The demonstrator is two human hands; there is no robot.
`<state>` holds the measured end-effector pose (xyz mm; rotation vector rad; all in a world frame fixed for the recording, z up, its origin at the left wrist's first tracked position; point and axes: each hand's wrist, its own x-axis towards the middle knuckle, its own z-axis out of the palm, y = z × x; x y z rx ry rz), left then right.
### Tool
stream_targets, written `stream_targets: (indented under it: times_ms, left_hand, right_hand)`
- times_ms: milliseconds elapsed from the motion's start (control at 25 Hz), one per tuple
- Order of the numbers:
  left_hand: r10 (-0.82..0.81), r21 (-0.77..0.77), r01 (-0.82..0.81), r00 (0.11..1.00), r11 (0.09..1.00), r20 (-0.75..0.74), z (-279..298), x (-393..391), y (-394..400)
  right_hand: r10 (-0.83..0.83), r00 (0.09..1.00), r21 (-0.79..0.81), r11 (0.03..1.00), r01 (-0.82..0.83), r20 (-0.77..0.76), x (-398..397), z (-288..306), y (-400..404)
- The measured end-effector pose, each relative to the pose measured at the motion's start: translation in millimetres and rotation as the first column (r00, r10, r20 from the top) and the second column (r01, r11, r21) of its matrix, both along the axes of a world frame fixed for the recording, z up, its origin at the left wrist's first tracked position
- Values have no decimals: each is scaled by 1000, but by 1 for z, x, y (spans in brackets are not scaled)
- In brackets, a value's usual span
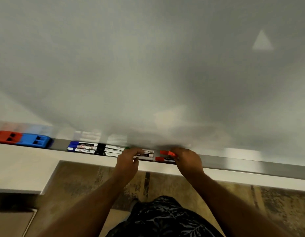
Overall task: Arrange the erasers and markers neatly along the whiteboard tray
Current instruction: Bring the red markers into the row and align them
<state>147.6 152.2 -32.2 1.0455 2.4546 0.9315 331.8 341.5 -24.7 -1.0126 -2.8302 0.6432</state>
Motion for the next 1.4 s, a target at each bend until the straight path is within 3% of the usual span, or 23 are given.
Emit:
stream_targets:
  times_ms: [320,520,720,840,1080,1400]
  left_hand:
    - [-26,70,21,998,997,64,3,-49,-34]
    - [-43,49,38,995,998,93,-8,-64,-47]
    - [-40,73,31,992,997,122,-14,-63,-49]
    - [-55,91,44,991,995,125,-14,-59,-46]
    - [-77,104,62,986,993,147,-11,-61,-38]
    - [-131,115,114,980,987,150,-11,-55,-28]
  right_hand:
    - [-85,988,13,996,84,127,-35,-23,-34]
    - [-238,971,-14,971,238,-8,-29,-23,-50]
    - [-549,834,-78,834,545,-42,6,-24,-47]
    - [-605,796,-152,787,597,-2,14,-27,-40]
    - [-546,837,-150,830,537,-29,9,-20,-40]
    - [-188,977,-17,982,187,-105,-10,-9,-51]
